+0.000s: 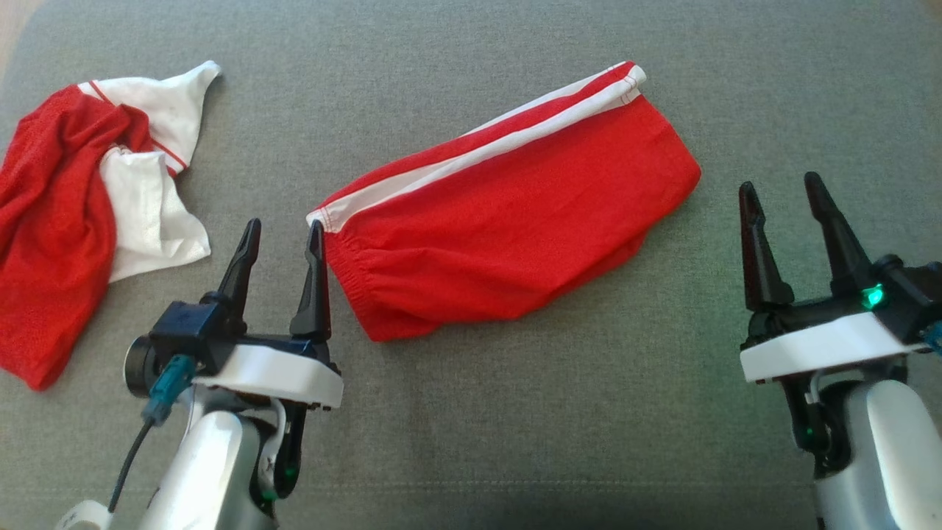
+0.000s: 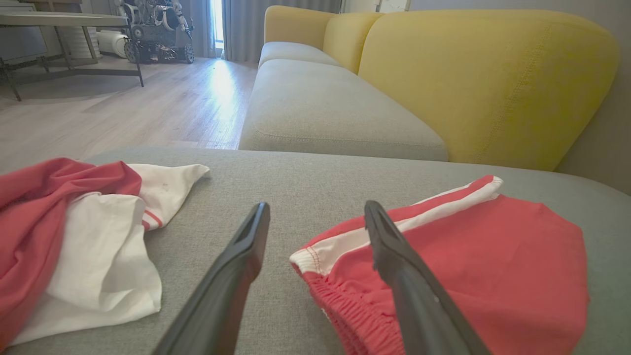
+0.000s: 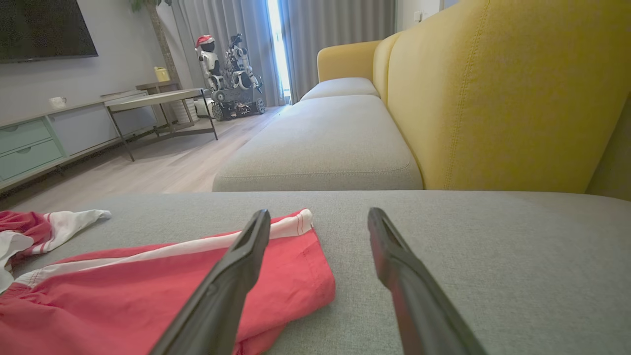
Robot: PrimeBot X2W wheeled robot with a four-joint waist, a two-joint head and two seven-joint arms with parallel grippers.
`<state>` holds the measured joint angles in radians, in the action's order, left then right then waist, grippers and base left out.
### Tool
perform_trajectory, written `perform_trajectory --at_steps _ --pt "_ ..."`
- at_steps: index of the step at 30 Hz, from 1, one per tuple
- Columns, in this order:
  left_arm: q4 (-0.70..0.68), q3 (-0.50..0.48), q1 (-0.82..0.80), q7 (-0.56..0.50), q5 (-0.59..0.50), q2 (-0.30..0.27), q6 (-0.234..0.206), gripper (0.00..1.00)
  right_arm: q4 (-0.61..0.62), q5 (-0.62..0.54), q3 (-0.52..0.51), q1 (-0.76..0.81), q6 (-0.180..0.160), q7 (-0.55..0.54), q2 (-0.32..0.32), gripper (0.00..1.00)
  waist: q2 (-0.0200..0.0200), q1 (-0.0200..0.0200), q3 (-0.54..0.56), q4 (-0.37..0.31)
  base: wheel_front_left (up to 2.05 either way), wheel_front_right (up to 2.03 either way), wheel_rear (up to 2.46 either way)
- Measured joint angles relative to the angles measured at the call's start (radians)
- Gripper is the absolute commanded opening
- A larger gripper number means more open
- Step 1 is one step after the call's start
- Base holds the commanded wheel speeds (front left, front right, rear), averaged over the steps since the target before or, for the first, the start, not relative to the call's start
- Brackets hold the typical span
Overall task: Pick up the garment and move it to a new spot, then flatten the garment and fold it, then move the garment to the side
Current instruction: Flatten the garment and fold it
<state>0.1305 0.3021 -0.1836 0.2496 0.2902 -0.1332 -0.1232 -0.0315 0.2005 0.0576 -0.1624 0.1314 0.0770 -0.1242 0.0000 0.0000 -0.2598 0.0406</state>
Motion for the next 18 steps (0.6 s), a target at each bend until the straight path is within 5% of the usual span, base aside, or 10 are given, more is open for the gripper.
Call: perform_trajectory --at_steps 18 --pt "0.014 -0.016 -0.003 0.0 -0.025 0.001 0.007 1.0 0.052 -0.025 -0.021 0.011 0.0 -0.042 0.015 1.0 0.0 0.0 -0.01 0.006 0.0 0.0 0.0"
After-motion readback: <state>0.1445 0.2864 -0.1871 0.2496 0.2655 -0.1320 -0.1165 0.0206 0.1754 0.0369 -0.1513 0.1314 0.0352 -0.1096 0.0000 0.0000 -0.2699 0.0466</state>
